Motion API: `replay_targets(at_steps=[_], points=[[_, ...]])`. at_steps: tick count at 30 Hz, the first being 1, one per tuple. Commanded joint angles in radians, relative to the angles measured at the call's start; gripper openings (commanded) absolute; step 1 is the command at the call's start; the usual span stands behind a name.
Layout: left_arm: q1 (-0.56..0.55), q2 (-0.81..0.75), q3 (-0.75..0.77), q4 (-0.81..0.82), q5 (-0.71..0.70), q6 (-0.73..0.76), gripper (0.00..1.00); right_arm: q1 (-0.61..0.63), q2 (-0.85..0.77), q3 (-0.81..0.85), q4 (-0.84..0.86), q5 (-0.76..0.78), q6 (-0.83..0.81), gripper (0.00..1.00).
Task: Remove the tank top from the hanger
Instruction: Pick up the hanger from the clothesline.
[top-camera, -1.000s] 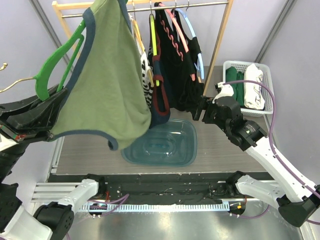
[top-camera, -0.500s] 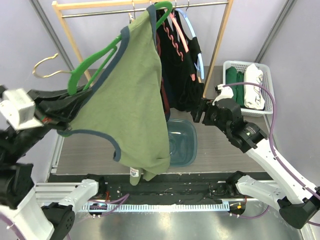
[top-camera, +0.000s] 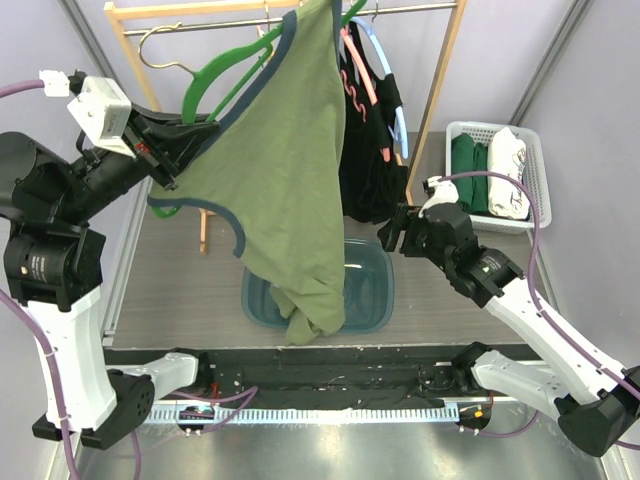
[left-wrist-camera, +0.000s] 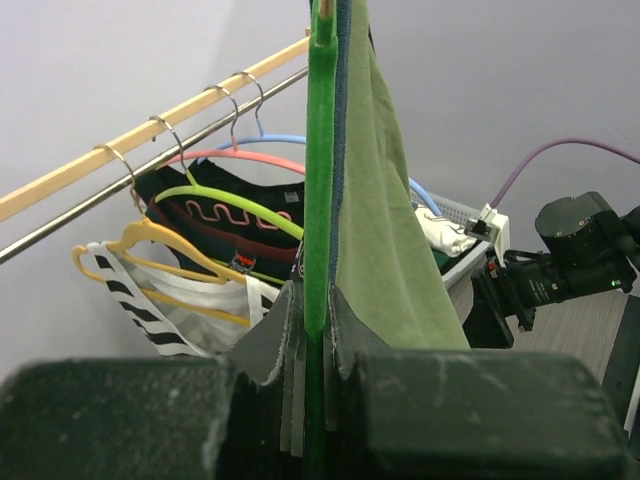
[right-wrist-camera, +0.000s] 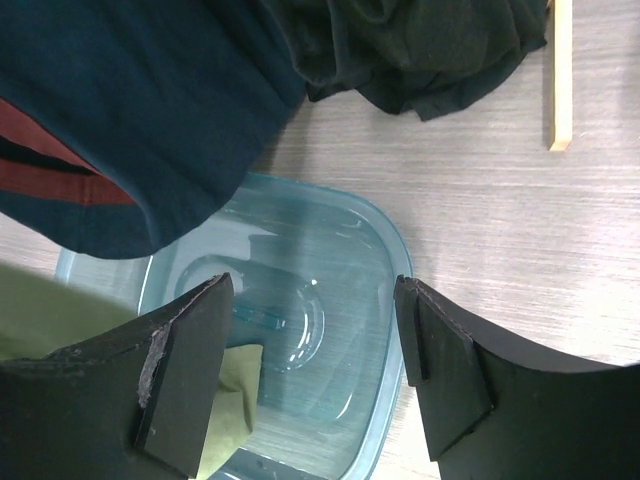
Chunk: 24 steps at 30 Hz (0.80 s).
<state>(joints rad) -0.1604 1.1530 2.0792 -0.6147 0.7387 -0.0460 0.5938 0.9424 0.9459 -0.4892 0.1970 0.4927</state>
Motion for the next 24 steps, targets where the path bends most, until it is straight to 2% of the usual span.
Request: replay_targets(at_steps=[1,5,8,9,12,17,24], points=[[0.007,-0.038,-0.007,0.15,0.021,-0.029,0.0,0.003,-0.011,-0.029,0.064,-0.019,0.02,0.74],[0.007,-0.026,0.002,0.174,0.015,-0.028,0.0,0.003,-0.002,-0.042,0.083,-0.031,0.029,0.74],[0.007,0.059,0.117,0.202,-0.002,-0.041,0.0,0.003,0.013,-0.036,0.09,-0.042,0.032,0.74],[0.007,0.121,0.21,0.201,-0.005,-0.051,0.0,0.003,0.015,-0.032,0.093,-0.041,0.032,0.74],[0.007,0.183,0.301,0.199,-0.005,-0.084,0.0,0.003,0.015,-0.027,0.093,-0.041,0.038,0.74],[0.005,0.119,0.136,0.242,0.017,-0.086,0.0,0.003,-0.004,-0.036,0.089,-0.03,0.032,0.74],[0.007,-0.025,-0.042,0.156,0.1,-0.097,0.0,0.003,0.004,-0.025,0.077,-0.022,0.026,0.74]])
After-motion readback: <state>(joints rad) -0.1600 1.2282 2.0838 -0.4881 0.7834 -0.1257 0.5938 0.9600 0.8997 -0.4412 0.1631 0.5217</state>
